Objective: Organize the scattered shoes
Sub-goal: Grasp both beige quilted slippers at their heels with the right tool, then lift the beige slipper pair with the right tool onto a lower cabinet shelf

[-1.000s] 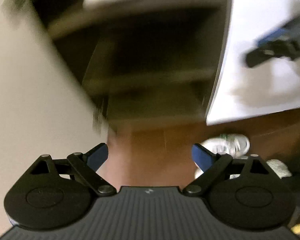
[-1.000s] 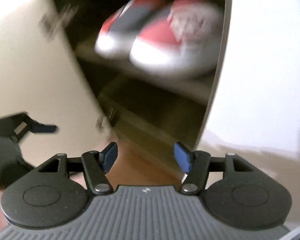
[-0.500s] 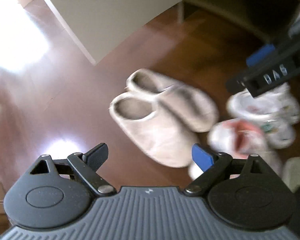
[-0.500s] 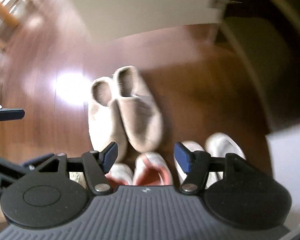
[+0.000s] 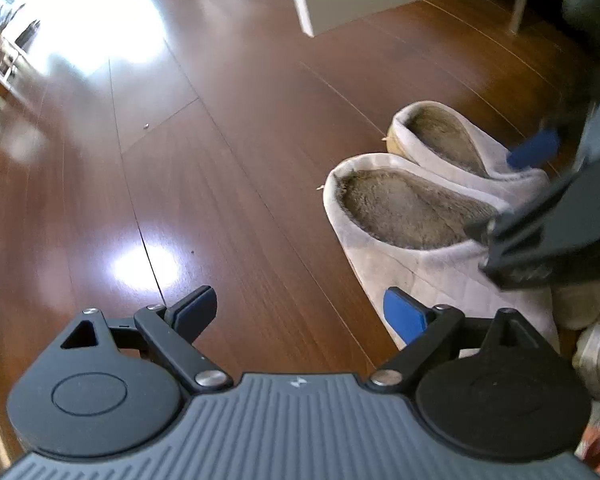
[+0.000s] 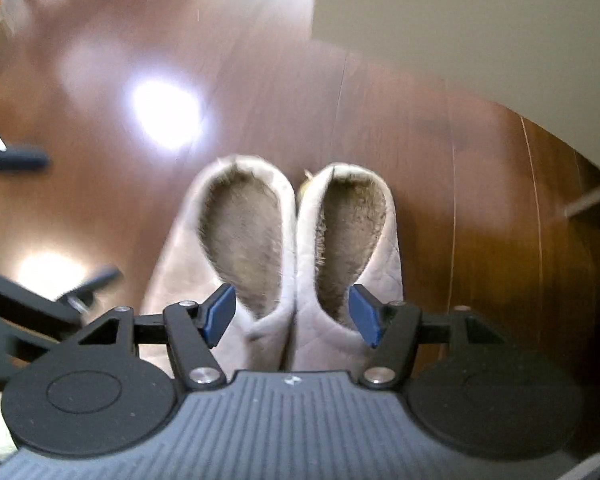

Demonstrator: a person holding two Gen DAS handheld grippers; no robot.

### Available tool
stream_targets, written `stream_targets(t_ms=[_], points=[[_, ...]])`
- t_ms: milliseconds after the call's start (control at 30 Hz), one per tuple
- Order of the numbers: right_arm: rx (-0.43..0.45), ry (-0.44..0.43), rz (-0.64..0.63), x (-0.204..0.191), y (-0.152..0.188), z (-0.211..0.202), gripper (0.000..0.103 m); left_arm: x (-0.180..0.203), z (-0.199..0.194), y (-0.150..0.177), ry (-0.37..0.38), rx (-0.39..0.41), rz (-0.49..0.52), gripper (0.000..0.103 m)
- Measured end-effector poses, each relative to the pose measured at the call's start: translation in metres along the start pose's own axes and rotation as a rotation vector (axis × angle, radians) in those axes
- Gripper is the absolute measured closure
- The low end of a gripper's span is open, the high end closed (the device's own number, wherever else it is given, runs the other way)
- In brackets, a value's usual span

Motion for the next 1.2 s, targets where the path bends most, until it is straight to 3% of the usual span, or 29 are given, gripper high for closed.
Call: stream_targets(t_ms=[100, 167, 233, 333, 433, 633, 800, 933, 967, 1067, 1200], points=[[-0.062, 0.002, 0.003, -0.01, 0.002, 0.018, 0.064, -0.001, -0.002, 0.006, 0.008, -0.005, -0.001, 0.011], [-0.08, -0.001, -0.027, -0.022, 0.0, 0.024, 0.078, -0.002, -0.009, 0.012, 0.011, -0.03, 0.005, 0.011], [-0.084, -0.003, -0.035, -0.029, -0.003, 0.023, 0.082, -0.001, -0.017, 0.015, 0.013, -0.049, 0.009, 0.011], [-0.059, -0.032, 0.264, -0.002, -0.01, -0.003, 0.085, -0.001, -0.04, 0.014, 0.015, -0.058, 0.016, 0.011], [-0.011, -0.03, 0.462, 0.021, -0.014, -0.037, 0.085, -0.002, -0.069, 0.007, 0.01, -0.057, 0.032, 0.011], [0.111, 0.061, 0.948, 0.085, -0.015, -0.159, 0.085, 0.0, -0.154, -0.024, 0.037, 0.005, 0.078, 0.011], [0.283, 0.239, 1.209, 0.134, -0.009, -0.313, 0.085, 0.029, -0.216, -0.066, 0.145, 0.096, 0.18, 0.011], [0.371, 0.42, 1.256, 0.156, -0.005, -0.4, 0.085, 0.069, -0.248, -0.109, 0.284, 0.196, 0.25, 0.01], [0.39, 0.501, 1.262, 0.166, -0.002, -0.425, 0.084, 0.078, -0.251, -0.118, 0.314, 0.214, 0.261, 0.01], [0.394, 0.647, 1.3, 0.194, 0.012, -0.442, 0.084, 0.113, -0.25, -0.147, 0.424, 0.277, 0.303, 0.01], [0.395, 0.765, 1.381, 0.243, 0.033, -0.428, 0.084, 0.173, -0.225, -0.176, 0.571, 0.361, 0.402, 0.01]])
Point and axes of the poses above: each gripper's, at about its wrist camera, not at the fingertips, and z roughly the way its jaws point, x to its right, y to its underside, the point moved 1 cm from there along z, roughly the way its jaws point, and after that the axes turned 14 degrees about x, right-handed, at the moved point
